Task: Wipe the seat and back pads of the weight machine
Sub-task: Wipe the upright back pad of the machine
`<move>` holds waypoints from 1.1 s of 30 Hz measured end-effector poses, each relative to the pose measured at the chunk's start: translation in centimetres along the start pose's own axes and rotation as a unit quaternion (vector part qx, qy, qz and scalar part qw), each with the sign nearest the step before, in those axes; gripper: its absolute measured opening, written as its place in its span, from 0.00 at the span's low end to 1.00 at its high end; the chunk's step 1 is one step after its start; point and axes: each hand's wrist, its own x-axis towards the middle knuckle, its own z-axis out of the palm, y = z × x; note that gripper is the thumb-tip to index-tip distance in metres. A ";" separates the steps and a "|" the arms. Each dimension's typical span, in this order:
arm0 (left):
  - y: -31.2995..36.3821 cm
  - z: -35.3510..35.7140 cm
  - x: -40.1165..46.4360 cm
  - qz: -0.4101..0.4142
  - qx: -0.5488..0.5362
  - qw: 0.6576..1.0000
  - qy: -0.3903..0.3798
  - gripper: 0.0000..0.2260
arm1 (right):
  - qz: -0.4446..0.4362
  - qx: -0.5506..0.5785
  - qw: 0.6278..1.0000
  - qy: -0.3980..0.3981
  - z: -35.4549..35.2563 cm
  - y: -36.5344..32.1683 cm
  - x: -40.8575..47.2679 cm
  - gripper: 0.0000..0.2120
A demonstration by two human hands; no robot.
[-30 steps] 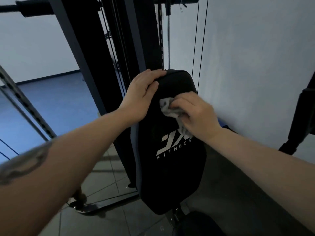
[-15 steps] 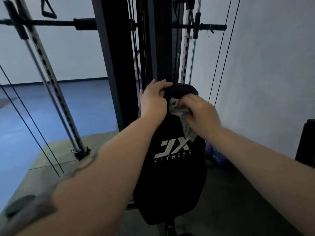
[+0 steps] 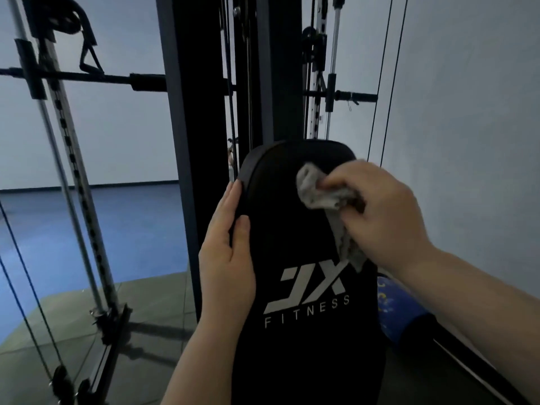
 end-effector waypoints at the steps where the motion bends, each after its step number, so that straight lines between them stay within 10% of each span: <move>1: -0.3 0.1 -0.1 0.008 -0.002 1.000 0.000 0.20 | 0.012 0.012 0.999 0.035 0.7 0.0 -0.1 0.14; 5: -1.4 0.4 0.0 0.032 -0.003 0.999 0.012 0.20 | 0.021 0.008 0.994 0.111 4.1 -0.7 -2.8 0.13; 11: -1.9 0.2 -0.3 0.046 -0.037 0.998 0.017 0.19 | -0.076 0.016 0.997 0.005 3.5 -0.1 -4.5 0.13; 17: -2.2 -0.3 -0.5 0.048 -0.095 0.994 0.016 0.17 | -0.044 -0.015 0.988 0.148 3.8 -0.4 -0.6 0.13; 23: -3.1 -0.6 -0.9 0.090 -0.055 0.994 0.024 0.17 | -0.174 -0.064 0.982 0.019 3.9 0.2 -5.1 0.13; 29: -3.9 -0.6 -1.4 0.116 -0.041 0.992 0.038 0.17 | -0.016 0.013 0.980 0.197 5.4 -0.3 -1.9 0.08; 33: -5.4 -0.9 -2.9 0.132 -0.054 0.989 0.037 0.18 | -0.134 0.000 0.988 0.079 7.4 -0.3 -7.9 0.13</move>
